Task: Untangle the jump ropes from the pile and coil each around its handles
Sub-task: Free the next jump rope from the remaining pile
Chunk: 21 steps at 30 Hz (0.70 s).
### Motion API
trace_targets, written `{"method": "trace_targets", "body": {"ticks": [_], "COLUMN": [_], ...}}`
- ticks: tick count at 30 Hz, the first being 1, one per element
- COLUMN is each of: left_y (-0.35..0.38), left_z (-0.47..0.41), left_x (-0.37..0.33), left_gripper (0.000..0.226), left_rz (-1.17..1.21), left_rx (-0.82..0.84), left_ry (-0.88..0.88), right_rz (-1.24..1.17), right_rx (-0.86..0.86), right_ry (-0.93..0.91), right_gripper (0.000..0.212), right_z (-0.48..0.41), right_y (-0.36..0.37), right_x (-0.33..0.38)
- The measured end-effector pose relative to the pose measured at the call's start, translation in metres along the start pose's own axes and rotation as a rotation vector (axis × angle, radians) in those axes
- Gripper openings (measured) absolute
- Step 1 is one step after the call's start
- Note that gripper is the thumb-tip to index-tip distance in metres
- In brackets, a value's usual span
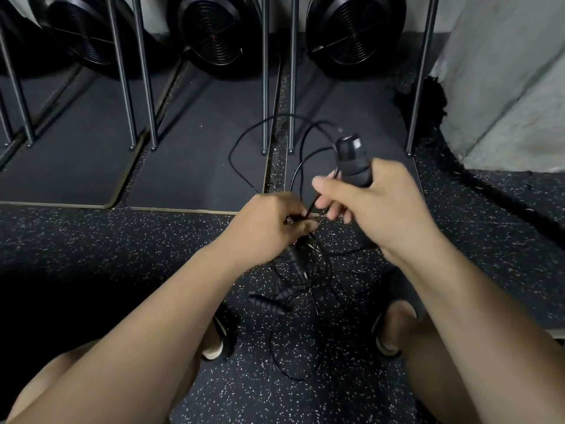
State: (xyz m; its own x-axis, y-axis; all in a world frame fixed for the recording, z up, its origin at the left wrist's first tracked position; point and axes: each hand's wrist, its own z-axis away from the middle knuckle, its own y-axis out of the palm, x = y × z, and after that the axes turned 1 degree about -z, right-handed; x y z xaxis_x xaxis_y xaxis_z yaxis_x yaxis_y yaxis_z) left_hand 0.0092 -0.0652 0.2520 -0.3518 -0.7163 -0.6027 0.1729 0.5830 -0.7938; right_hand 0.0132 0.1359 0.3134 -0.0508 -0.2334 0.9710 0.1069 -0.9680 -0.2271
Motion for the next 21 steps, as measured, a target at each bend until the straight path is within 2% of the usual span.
{"method": "trace_targets", "body": {"ticks": [7, 10, 13, 17, 19, 21], "left_y": [0.005, 0.005, 0.008, 0.015, 0.019, 0.022], "left_z": [0.006, 0.007, 0.006, 0.008, 0.006, 0.004], "left_x": [0.010, 0.005, -0.008, -0.020, -0.025, -0.029], "left_gripper": [0.028, 0.015, 0.009, 0.036, 0.030, 0.018], "left_rz": [-0.102, -0.051, 0.109, 0.074, 0.135, 0.294], "left_rx": [0.246, 0.297, 0.284, 0.188, 0.152, 0.117], "left_ry": [-0.159, -0.168, -0.194, -0.058, -0.016, -0.022], "right_rz": [-0.605, -0.766, -0.773, -0.776, -0.740, -0.685], "right_rx": [-0.106, -0.119, -0.131, -0.063, -0.044, -0.055], "right_ry": [0.054, 0.045, 0.050, 0.086, 0.097, 0.085], "right_gripper": [0.012, 0.014, 0.015, 0.012, 0.012, 0.013], "right_z": [-0.005, -0.009, -0.008, -0.006, -0.004, -0.003], "right_y": [-0.036, -0.055, -0.063, -0.052, -0.043, -0.035], "right_x": [0.026, 0.031, 0.031, 0.029, 0.027, 0.026]}}
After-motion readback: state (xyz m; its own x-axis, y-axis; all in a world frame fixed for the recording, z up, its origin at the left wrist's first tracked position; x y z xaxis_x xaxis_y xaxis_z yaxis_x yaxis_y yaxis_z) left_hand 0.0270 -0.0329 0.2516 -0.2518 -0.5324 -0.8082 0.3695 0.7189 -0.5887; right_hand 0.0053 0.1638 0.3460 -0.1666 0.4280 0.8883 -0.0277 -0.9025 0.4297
